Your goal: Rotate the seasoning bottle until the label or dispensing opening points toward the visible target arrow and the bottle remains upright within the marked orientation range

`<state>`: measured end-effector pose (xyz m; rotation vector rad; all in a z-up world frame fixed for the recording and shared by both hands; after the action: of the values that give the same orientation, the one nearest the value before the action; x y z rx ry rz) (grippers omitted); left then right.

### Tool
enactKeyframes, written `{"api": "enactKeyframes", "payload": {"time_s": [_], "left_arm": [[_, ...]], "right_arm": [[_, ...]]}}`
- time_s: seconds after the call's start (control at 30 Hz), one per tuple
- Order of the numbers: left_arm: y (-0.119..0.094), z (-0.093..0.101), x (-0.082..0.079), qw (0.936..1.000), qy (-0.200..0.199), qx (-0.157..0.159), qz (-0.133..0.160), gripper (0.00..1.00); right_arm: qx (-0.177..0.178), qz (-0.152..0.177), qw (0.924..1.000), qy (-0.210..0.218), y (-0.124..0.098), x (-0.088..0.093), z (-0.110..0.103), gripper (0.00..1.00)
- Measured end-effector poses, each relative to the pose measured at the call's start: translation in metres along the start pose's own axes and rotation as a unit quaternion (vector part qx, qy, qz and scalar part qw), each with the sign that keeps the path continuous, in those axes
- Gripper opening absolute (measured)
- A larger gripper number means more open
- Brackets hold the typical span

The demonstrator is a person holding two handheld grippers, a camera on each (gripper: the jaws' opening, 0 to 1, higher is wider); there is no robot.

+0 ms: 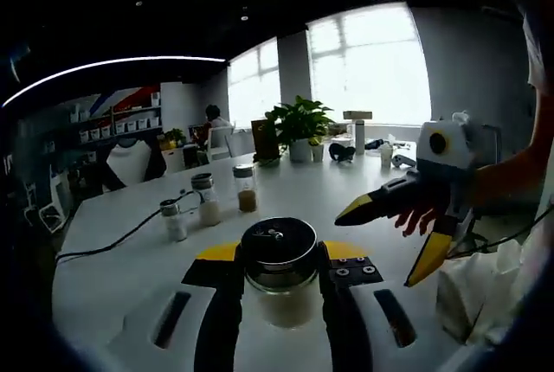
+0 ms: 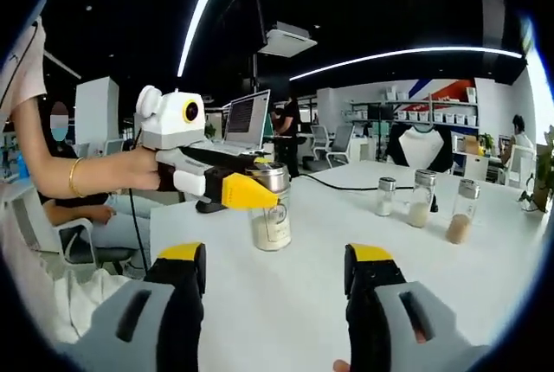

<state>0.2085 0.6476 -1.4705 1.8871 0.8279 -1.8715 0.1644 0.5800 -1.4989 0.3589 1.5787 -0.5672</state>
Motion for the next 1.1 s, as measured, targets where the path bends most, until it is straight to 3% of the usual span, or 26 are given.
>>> {"api": "enactKeyframes", "payload": {"time_s": [0.4,0.6,0.9,1.1], "left_arm": [[0.007,0.036,-0.003,0.9981,0.022,0.056,-0.011,0.35],[0.009,0.050,-0.005,0.9964,-0.003,0.085,0.000,0.35],[0.008,0.070,-0.005,0.9919,0.002,0.127,-0.007,0.35],[0.005,0.077,-0.007,0.9892,-0.002,0.147,-0.004,0.35]], "right_arm": [[-0.013,-0.003,0.9999,0.004,0.009,0.007,-0.007,0.59],[-0.029,-0.007,0.9996,-0.002,0.013,0.010,-0.011,0.52],[-0.043,-0.009,0.9990,-0.006,0.014,0.014,-0.016,0.44],[-0.068,-0.010,0.9977,0.000,0.012,0.015,-0.025,0.32]]}}
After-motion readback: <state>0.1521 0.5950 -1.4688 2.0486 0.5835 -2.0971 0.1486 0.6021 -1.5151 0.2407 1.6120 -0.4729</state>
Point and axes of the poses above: the point that each gripper's makers call its tool centre point, and the gripper's own axes: y roughly forward along the fingers, z roughly to its right, x roughly out of its underside, the point moved 2 cm from there along -y, roughly backward along the fingers, and after that the axes turned 3 degrees about z, right-handed, at the moved point
